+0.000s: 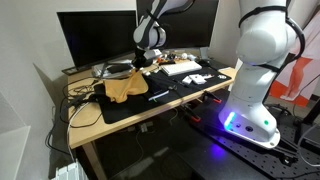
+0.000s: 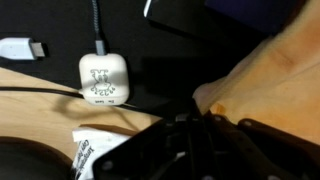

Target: Remove the orange towel from the top of the book, lay the towel flat on the desk

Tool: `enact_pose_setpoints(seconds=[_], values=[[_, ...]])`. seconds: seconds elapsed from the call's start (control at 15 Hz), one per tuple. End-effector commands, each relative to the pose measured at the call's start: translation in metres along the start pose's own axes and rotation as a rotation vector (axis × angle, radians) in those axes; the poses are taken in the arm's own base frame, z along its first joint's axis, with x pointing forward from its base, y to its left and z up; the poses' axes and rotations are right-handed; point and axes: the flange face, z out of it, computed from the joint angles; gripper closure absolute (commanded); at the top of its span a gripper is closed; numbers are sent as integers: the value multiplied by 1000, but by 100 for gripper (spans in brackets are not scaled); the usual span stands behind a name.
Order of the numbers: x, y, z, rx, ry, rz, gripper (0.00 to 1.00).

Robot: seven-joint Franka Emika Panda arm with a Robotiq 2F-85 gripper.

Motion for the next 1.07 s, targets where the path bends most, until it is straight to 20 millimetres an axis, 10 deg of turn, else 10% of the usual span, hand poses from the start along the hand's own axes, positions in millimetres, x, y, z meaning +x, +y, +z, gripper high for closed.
enact_pose_setpoints(seconds=[0.0, 0.27, 0.4, 1.0], values=[[3, 9, 10, 19, 4, 44, 99], [4, 16, 24, 23, -17, 59, 99], [4, 15, 26, 27, -15, 59, 71], [1, -20, -23, 39, 107, -12, 6]])
